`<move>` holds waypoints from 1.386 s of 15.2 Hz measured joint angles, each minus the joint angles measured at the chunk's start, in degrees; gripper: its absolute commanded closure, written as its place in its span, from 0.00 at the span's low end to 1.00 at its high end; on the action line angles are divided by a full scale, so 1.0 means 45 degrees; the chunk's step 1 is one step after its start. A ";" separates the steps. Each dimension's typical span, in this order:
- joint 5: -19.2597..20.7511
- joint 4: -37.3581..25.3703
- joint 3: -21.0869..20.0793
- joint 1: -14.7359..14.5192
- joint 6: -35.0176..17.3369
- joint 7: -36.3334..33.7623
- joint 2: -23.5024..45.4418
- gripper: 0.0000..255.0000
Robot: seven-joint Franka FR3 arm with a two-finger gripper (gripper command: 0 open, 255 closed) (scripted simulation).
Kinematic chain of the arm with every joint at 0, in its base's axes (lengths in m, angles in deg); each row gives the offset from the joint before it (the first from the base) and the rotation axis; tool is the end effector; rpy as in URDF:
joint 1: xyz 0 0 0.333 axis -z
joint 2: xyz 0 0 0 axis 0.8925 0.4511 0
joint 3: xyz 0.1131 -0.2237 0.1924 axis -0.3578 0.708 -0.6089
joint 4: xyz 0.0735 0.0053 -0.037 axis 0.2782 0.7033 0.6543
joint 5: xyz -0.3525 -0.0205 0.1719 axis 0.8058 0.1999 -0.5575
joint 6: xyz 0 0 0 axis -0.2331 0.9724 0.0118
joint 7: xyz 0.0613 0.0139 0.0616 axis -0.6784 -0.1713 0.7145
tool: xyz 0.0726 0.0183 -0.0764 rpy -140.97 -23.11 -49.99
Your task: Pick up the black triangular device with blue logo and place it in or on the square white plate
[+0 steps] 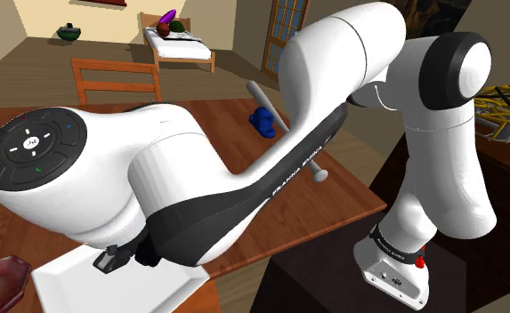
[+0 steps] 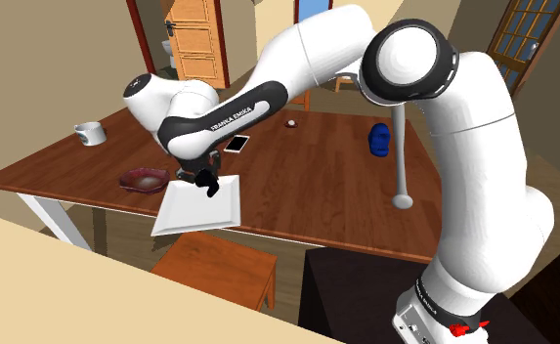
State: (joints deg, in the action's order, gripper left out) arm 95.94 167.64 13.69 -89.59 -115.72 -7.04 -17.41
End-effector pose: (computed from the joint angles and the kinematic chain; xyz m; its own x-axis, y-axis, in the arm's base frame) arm 0.3719 0.5664 0.3508 0.9247 0.3331 0.1841 0.2659 -0.9115 0.3137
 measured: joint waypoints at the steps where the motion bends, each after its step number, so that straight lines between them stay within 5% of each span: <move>1: 0.0056 -0.0001 0.0037 -0.0041 -0.0056 -0.0058 0.0090 1.00; 15: 0.0615 0.0460 0.0388 -0.0187 -0.0946 -0.0676 0.0779 1.00; 16: 0.0616 0.0460 0.0389 -0.0187 -0.0947 -0.0676 0.0780 0.00; 21: 0.0617 0.0460 0.0389 -0.0186 -0.0949 -0.0676 0.0778 0.00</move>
State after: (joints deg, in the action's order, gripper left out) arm 98.72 169.71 15.44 -90.42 -119.99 -10.08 -13.91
